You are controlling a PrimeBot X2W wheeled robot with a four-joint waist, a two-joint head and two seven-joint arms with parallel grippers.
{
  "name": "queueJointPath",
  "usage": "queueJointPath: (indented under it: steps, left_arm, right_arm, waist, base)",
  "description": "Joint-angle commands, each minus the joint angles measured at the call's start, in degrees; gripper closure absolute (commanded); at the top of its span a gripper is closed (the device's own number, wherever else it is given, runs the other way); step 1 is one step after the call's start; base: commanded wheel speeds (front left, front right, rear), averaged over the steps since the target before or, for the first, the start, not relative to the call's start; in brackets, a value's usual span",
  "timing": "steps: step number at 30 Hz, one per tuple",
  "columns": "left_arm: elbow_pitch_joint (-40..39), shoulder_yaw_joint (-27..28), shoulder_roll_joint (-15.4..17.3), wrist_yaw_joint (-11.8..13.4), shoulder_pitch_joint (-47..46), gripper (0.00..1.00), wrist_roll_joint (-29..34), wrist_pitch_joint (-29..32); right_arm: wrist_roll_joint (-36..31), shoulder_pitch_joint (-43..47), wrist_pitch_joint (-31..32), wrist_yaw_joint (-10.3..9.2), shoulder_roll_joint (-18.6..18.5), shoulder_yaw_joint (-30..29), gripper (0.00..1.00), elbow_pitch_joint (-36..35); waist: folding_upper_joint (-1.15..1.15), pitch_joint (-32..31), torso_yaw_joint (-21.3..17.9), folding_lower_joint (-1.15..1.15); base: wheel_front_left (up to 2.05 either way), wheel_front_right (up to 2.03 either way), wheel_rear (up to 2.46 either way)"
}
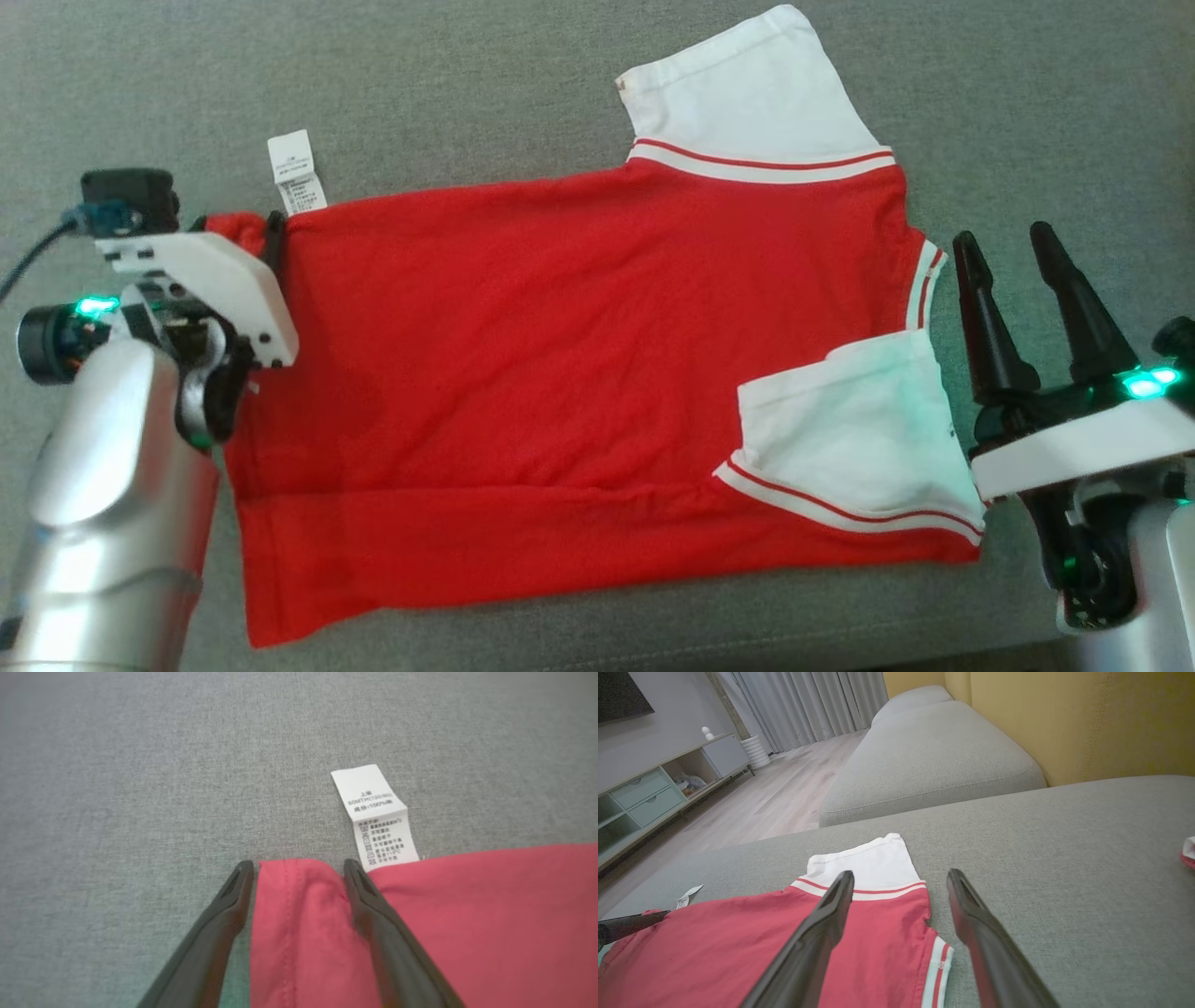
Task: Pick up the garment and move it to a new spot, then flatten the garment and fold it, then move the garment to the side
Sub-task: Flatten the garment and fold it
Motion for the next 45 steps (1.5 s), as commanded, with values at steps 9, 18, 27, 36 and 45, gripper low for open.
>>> queueJointPath:
  steps: [9, 18, 27, 36, 45]
  left_arm:
    - [-5.84, -0.09, 1.88, -1.62, 1.69, 1.0, -2.27, 8.31]
    - [-11.43, -0.82, 1.53, 0.59, 0.72, 1.0, 0.37, 3.09]
    - [-11.28, -4.73, -2.89, 0.06, -4.0, 1.0, 1.55, 0.94]
    - [-7.02, -5.7, -6.1, -1.2, -6.18, 1.0, 0.01, -2.02]
    - [-3.05, -5.55, -7.05, -2.25, -6.4, 1.0, -1.63, -4.44]
  right_arm:
    - [0.87, -3.1, 0.09, -0.04, -2.29, -0.51, 0.0, 0.18]
    - [4.25, -15.15, -0.26, -0.04, -7.02, 0.82, 0.0, 11.45]
    - [10.09, -32.68, 2.99, -0.04, -12.66, 8.84, 0.0, 29.94]
    - [14.4, -43.45, 10.45, -0.04, -16.25, 18.03, 0.0, 43.21]
    - [19.93, -48.31, 17.96, -0.04, -16.49, 23.99, 1.0, 50.64]
  waist:
    - [0.0, -0.53, 1.14, 0.0]
    - [0.0, 0.54, 2.78, 0.0]
    - [0.0, 5.08, 8.36, 0.0]
    - [0.0, 7.01, 11.88, 0.0]
    - [0.0, 5.97, 12.41, 0.0]
  base:
    - [0.0, 0.0, 0.0]
    - [0.0, 0.0, 0.0]
    - [0.0, 0.0, 0.0]
    - [0.0, 0.0, 0.0]
    - [0.0, 0.0, 0.0]
